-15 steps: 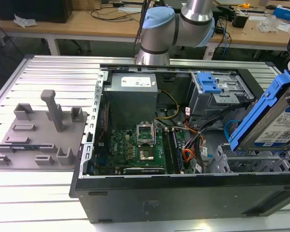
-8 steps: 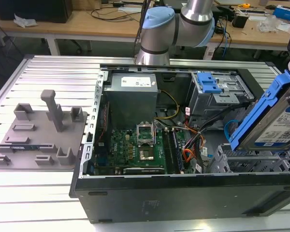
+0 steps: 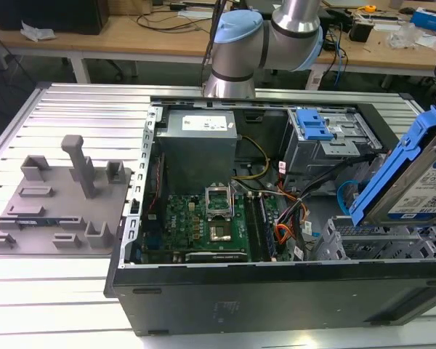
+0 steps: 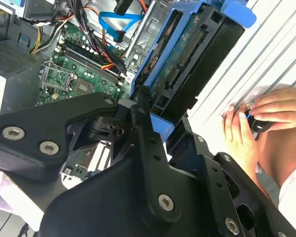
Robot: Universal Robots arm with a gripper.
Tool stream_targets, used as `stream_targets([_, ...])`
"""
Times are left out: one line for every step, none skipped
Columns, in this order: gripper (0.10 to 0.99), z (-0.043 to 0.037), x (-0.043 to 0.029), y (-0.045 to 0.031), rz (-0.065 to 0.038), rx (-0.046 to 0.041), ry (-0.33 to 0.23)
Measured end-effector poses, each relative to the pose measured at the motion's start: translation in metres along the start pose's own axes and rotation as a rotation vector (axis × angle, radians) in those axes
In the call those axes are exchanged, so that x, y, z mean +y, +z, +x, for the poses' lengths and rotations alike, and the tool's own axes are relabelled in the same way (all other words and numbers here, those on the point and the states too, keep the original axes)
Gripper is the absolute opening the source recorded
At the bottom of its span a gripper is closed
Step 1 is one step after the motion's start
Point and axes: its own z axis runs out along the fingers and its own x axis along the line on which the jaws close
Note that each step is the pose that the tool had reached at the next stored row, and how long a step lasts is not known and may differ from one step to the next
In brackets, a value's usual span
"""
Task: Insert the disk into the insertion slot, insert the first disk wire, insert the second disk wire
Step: 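Insert the disk into the insertion slot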
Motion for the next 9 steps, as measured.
stream_targets([0.365,0.0,0.0,0.0,0.0,0.0001,0.0])
stream_targets([0.365,0.0,0.0,0.0,0.0,0.0001,0.0])
stream_targets([0.365,0.0,0.0,-0.0001,0.0,0.0001,0.0])
stream_targets([0.365,0.0,0.0,0.0,0.0,0.0001,0.0])
stream_targets([0.365,0.0,0.0,0.0,0.0,0.0001,0.0])
stream_targets([0.365,-0.0002,0.0,0.0001,0.0,0.0,0.0])
stream_targets([0.365,-0.0004,0.0,0.0001,0.0,0.0,0.0])
stream_targets([0.365,-0.0007,0.0,0.0001,0.0,0.0001,0.0])
stream_targets([0.365,-0.001,0.0,0.0002,0.0,0.0001,0.0])
